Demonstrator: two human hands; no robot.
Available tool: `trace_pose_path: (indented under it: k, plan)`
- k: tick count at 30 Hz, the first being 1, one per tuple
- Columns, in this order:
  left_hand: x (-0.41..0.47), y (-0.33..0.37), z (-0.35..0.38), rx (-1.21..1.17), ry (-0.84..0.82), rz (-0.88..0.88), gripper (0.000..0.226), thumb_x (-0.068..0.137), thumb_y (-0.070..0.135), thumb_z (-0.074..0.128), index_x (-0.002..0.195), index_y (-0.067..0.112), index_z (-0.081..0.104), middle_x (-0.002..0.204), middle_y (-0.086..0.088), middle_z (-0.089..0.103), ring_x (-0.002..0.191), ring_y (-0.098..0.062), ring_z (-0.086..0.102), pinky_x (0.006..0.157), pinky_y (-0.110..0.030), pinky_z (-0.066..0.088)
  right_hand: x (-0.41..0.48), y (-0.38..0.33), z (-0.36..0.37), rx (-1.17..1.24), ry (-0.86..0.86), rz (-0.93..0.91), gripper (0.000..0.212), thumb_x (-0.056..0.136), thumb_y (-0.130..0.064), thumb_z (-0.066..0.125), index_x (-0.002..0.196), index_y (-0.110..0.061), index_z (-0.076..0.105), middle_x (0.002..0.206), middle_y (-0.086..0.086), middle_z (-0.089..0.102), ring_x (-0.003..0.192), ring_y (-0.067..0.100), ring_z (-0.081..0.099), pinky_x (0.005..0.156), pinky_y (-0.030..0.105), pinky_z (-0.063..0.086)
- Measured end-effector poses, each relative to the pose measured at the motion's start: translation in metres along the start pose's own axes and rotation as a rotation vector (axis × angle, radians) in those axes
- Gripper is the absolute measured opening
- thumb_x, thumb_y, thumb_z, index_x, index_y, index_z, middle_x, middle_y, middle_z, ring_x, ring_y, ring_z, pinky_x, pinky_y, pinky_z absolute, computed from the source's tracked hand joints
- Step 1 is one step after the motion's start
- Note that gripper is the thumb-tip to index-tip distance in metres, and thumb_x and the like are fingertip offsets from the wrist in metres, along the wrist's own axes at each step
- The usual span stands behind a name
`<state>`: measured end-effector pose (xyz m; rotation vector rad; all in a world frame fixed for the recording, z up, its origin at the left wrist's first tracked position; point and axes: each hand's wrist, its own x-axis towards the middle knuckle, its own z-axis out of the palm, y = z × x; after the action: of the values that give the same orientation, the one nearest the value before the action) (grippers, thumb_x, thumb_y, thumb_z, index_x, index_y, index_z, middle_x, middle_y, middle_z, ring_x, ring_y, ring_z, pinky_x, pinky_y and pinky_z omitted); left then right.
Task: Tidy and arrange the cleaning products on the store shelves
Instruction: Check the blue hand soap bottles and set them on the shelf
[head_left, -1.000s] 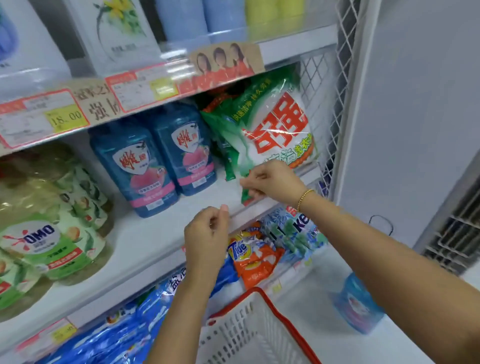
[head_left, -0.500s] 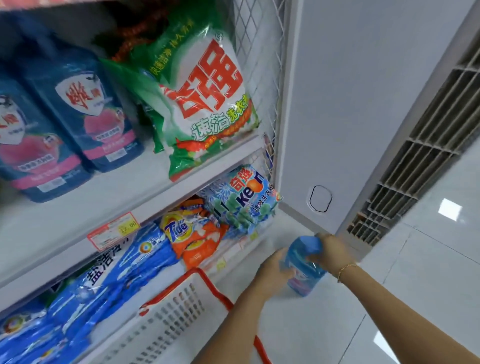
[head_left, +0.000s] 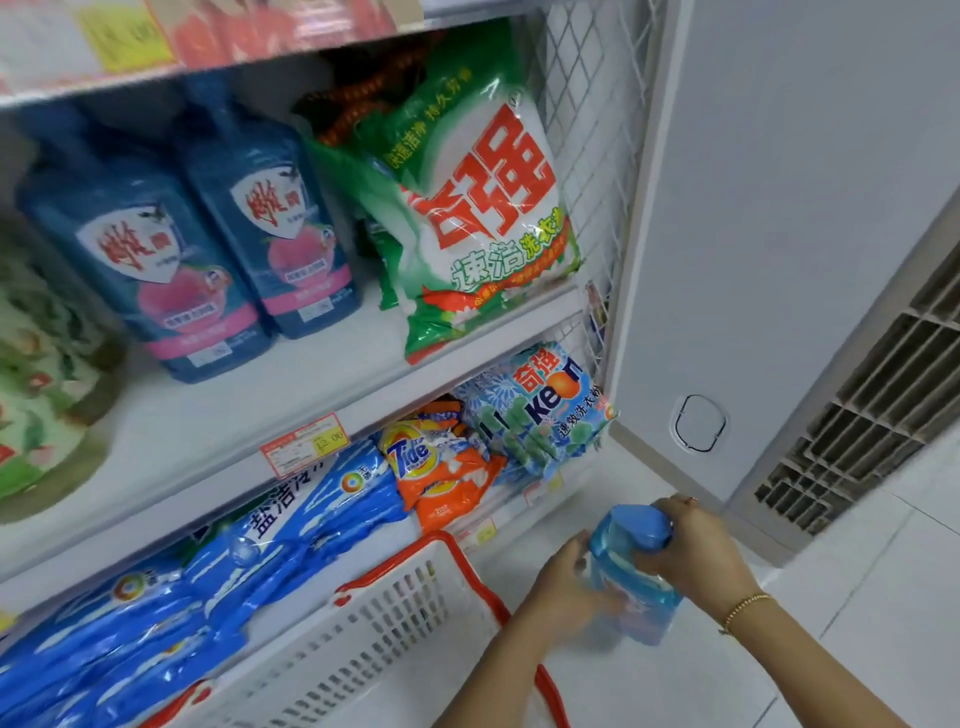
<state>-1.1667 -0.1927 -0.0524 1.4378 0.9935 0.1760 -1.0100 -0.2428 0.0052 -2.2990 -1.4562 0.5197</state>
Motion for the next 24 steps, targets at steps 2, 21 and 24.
trace_pose_path:
  k: [2,21,24]
  plan:
    - [-0.020,0.008,-0.011,-0.046,0.009,0.031,0.087,0.068,0.018,0.083,0.139,0.036,0.038,0.142,0.015,0.044,0.131,-0.006,0.041,0.093,-0.014,0.040,-0.011,-0.025,-0.024,0.001,0.017,-0.070,0.027,0.067,-0.023,0.079,0.088,-0.018,0.064,0.084,0.002,0.057,0.072,0.015,0.050,0.053,0.013,0.032]
    - [-0.178,0.073,-0.131,-0.923,0.312,0.360,0.091,0.036,0.034,0.098,0.114,0.001,0.064,0.106,-0.020,0.071,0.089,-0.029,0.070,0.075,-0.042,0.059,-0.052,-0.270,-0.198,0.568,0.091,-0.522,0.040,0.073,-0.014,0.081,0.055,-0.018,0.045,0.037,-0.012,0.035,0.032,0.003,0.030,0.039,0.011,0.024]
    - [-0.201,0.089,-0.162,-0.804,0.520,0.337,0.052,0.064,0.025,0.077,0.109,0.000,0.066,0.093,-0.011,0.075,0.082,-0.020,0.073,0.071,-0.030,0.059,-0.039,-0.281,-0.188,0.753,0.125,-0.495,0.038,0.076,-0.007,0.077,0.054,-0.018,0.048,0.035,-0.014,0.039,0.031,-0.001,0.034,0.040,0.009,0.027]
